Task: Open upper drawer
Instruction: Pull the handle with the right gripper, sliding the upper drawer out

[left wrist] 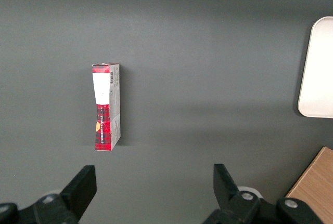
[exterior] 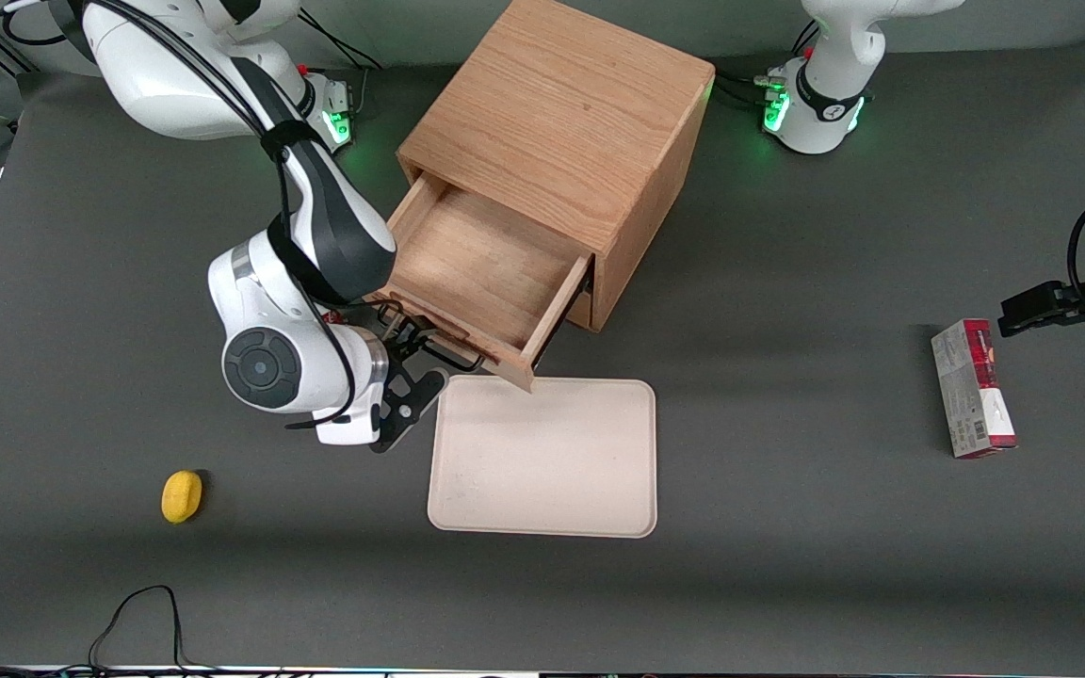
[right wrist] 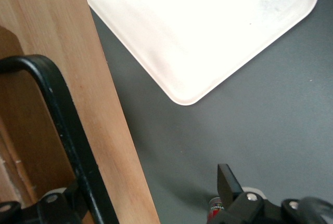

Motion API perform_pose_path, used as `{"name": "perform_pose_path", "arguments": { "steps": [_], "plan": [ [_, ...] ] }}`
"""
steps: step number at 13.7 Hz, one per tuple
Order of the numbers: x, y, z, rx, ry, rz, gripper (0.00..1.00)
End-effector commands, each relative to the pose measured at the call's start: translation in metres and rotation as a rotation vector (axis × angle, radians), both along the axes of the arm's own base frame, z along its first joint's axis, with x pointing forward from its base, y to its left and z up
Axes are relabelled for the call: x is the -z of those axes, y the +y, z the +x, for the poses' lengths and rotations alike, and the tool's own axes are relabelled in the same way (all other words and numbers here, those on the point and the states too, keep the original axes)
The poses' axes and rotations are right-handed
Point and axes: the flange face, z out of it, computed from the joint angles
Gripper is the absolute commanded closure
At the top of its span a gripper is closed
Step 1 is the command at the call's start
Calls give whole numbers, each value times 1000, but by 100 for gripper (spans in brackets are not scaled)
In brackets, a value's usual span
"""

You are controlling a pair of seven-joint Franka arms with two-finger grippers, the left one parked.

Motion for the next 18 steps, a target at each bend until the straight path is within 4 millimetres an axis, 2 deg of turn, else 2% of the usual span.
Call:
{"name": "perform_pose_path", "arguments": {
  "steps": [1, 7, 11, 16, 17, 18],
  "plan": [
    [1, -5, 15, 0, -40, 16, 0],
    [2, -24, 36, 39, -68, 32, 0],
    [-9, -37, 47, 63, -105, 43, 0],
    [-9, -47, 54, 79, -125, 47, 0],
    [-10, -58, 58, 98, -127, 48, 0],
    [-10, -60, 59, 101, -127, 49, 0]
  ]
}}
